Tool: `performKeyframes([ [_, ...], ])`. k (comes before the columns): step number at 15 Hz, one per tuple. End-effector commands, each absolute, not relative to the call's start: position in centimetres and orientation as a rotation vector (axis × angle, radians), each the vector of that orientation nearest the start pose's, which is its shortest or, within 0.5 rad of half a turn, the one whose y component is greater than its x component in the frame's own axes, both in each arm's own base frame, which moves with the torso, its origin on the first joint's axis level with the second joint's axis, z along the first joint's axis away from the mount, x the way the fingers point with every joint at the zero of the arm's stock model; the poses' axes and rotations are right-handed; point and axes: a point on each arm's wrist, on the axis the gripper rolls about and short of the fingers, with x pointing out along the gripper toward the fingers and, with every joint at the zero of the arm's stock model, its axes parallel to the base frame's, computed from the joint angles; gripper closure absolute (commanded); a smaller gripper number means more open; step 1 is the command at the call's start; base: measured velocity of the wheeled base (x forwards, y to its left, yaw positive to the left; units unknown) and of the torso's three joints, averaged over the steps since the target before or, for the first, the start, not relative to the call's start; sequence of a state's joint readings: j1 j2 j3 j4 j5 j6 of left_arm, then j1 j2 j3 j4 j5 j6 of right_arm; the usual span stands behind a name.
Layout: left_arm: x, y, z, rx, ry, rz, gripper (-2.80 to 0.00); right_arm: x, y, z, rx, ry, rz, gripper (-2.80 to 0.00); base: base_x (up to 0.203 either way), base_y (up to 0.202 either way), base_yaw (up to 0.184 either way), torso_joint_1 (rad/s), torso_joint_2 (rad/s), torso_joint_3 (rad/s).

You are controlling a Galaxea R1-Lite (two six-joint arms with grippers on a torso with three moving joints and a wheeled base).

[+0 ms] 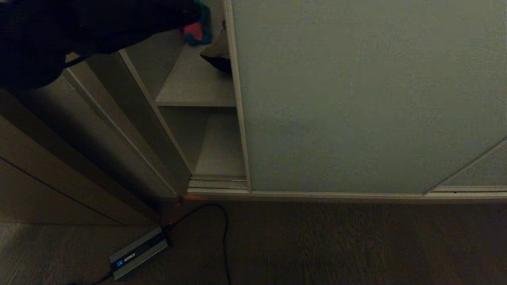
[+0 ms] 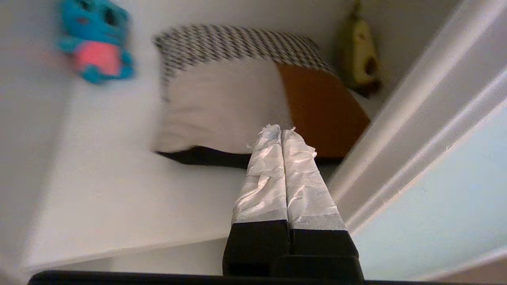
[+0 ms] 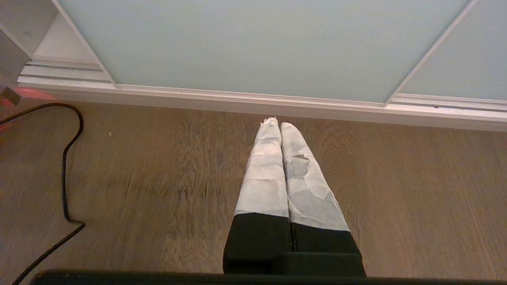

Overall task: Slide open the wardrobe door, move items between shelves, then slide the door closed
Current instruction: Open the door

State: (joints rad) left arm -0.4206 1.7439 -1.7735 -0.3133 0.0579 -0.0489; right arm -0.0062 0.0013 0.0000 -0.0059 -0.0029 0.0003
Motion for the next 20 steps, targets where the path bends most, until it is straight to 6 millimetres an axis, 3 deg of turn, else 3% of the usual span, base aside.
performKeyframes([
  [1,30.3,-14.8,40.3,-0.129,-0.304,-0.397,0.0,-2.2,0.0,7.5,0.0,0.0,-0.009,0.0,0.0,0.0,0.0,0.0,0.0,0.0],
  [9,30.7,-18.6,40.2,-0.125,-0.305,-0.463,0.0,-2.2,0.0,7.5,0.001,-0.001,-0.009,0.0,0.0,0.0,0.0,0.0,0.0,0.0],
  [20,30.7,-24.3,37.3,-0.101,-0.243,-0.597,0.0,-2.2,0.0,7.5,0.0,0.0,-0.009,0.0,0.0,0.0,0.0,0.0,0.0,0.0],
])
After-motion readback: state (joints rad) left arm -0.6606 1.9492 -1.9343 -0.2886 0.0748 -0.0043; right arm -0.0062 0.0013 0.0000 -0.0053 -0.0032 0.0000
